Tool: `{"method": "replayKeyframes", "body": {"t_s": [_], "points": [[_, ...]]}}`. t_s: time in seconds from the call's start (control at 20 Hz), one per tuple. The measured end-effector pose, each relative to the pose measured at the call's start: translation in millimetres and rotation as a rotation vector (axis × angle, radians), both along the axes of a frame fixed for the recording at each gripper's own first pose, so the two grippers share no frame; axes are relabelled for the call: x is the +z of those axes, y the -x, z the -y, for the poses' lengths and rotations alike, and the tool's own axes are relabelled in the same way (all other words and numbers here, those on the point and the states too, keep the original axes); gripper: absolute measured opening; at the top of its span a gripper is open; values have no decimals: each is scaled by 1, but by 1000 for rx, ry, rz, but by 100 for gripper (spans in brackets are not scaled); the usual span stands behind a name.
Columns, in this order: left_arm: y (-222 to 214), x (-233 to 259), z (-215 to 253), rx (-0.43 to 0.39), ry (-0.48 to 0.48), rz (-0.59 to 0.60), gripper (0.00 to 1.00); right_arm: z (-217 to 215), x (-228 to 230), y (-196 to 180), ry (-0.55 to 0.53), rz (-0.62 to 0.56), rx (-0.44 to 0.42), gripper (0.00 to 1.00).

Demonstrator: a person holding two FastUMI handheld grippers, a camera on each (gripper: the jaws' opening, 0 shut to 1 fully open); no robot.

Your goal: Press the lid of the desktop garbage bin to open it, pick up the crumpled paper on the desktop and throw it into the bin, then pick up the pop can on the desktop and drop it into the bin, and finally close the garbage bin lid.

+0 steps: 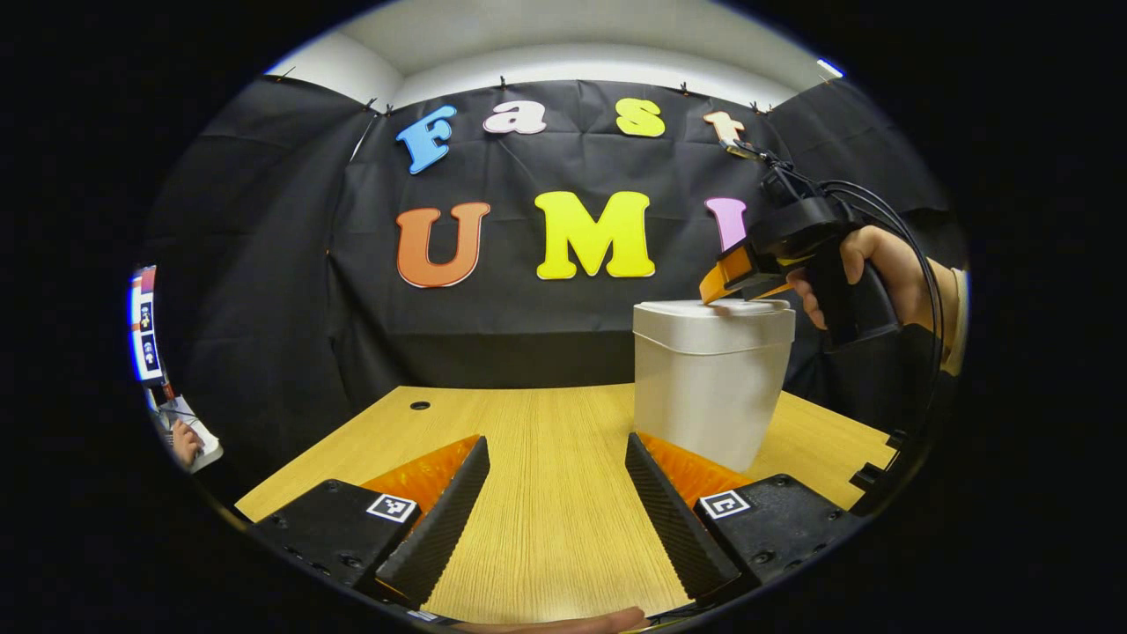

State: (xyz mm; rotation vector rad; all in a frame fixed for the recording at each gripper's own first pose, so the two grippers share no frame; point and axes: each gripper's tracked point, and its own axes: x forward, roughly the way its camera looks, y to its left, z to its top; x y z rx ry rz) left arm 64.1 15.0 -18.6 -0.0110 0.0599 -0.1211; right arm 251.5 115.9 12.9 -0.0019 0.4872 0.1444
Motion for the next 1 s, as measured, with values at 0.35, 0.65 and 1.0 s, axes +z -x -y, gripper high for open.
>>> {"method": "replayKeyframes", "body": {"t_s": [0.35, 0.65, 1.0], "points": [[-6, 14, 5, 26, 74, 15, 100, -1, -3, 2, -12, 47, -6, 96], [-16, -4, 23, 36, 137, -28, 97, 2, -4, 21, -7, 98, -46, 96], [-14, -32, 29, 36, 52, -97, 97, 2, -8, 28, -20, 184, -58, 97]]}}
